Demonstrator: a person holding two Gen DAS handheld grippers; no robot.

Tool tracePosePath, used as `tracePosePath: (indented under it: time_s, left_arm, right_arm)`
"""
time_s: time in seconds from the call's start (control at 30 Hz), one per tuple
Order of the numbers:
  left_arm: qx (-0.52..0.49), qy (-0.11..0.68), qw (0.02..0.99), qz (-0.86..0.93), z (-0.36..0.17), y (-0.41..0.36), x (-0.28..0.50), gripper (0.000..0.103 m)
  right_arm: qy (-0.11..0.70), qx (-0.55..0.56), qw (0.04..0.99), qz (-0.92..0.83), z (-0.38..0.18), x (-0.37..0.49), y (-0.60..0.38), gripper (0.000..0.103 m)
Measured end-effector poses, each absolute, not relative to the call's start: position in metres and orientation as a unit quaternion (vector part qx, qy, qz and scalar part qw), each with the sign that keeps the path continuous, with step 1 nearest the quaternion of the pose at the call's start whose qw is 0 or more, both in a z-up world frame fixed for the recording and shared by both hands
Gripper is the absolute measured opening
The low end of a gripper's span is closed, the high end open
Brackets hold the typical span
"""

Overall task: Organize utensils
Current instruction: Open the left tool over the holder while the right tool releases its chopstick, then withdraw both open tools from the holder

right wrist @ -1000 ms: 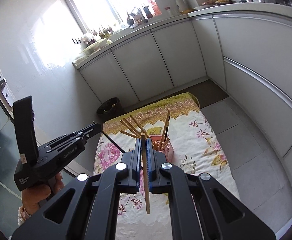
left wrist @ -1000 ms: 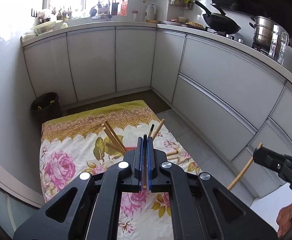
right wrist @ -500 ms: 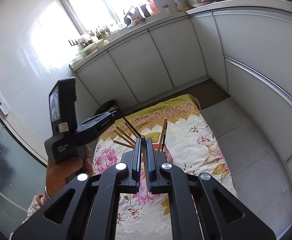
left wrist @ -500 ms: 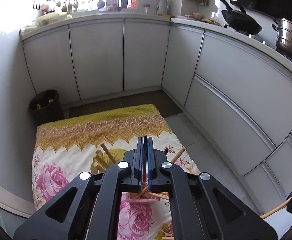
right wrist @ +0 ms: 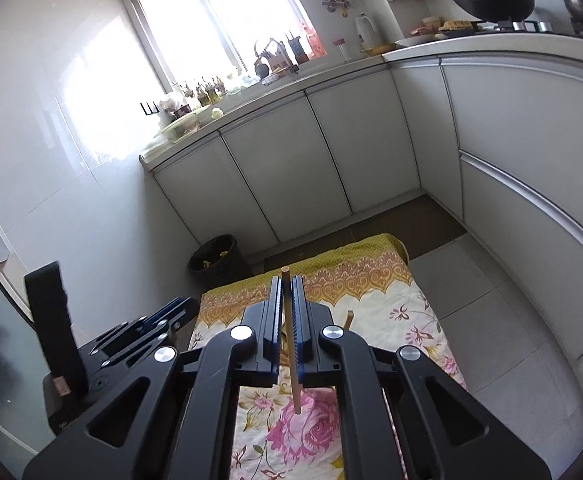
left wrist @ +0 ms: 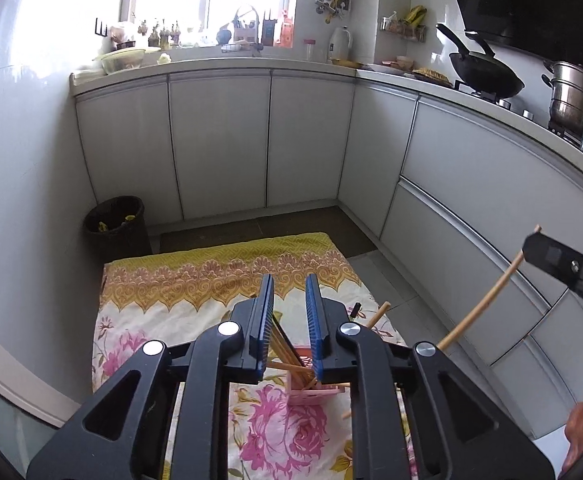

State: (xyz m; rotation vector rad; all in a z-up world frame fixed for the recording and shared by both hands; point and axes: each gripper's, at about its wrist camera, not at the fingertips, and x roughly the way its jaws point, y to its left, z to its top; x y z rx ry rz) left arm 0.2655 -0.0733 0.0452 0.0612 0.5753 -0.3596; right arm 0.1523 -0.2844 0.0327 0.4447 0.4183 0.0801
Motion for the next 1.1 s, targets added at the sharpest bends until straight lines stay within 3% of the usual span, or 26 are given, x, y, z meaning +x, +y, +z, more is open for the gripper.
tracePosePath:
  time_s: [0.4, 0.43, 0.47, 0.53, 0.6, 0.67, 0.77, 0.83, 1.0, 1.1]
  left_arm:
    - [0.027, 0.281, 0.948, -0.151, 0.03, -0.05, 0.266, 0.02]
    - [0.025, 0.28, 0.948, -0.148, 0.029, -0.048, 0.266, 0.024]
    - [0.024, 0.28, 0.949, -0.144, 0.027, -0.046, 0.266, 0.026]
    - [0.02, 0.281, 0.949, -0.142, 0.025, -0.041, 0.265, 0.027]
    - [0.016, 0.279, 0.95, -0.138, 0.025, -0.036, 0.264, 0.034]
    - [0.01, 0.274, 0.953, -0.131, 0.026, -0.032, 0.26, 0.043]
    - [0.006, 0.264, 0.956, -0.125, 0.028, -0.028, 0.252, 0.06]
    - [0.006, 0.25, 0.962, -0.112, 0.03, -0.027, 0.243, 0.078]
    - [0.015, 0.216, 0.973, -0.076, 0.038, -0.026, 0.215, 0.094]
    - [0.019, 0.196, 0.979, -0.054, 0.042, -0.025, 0.196, 0.096]
  right_arm:
    - [0.219, 0.2, 0.955, 0.004, -0.008, 0.219, -0.271, 0.007]
    - [0.226, 0.199, 0.954, 0.001, -0.013, 0.223, -0.271, 0.02]
    - [0.234, 0.198, 0.952, -0.003, -0.018, 0.227, -0.271, 0.051]
    - [0.235, 0.201, 0.951, -0.008, -0.025, 0.229, -0.272, 0.07]
    - [0.232, 0.2, 0.952, -0.015, -0.027, 0.226, -0.273, 0.071]
    - [0.233, 0.198, 0.952, -0.021, -0.026, 0.223, -0.273, 0.077]
    - [0.227, 0.194, 0.954, -0.036, -0.024, 0.212, -0.27, 0.09]
    - [0.218, 0.184, 0.957, -0.052, -0.02, 0.201, -0.267, 0.094]
    - [0.196, 0.156, 0.963, -0.097, -0.011, 0.166, -0.256, 0.096]
    - [0.183, 0.144, 0.966, -0.115, -0.006, 0.142, -0.25, 0.096]
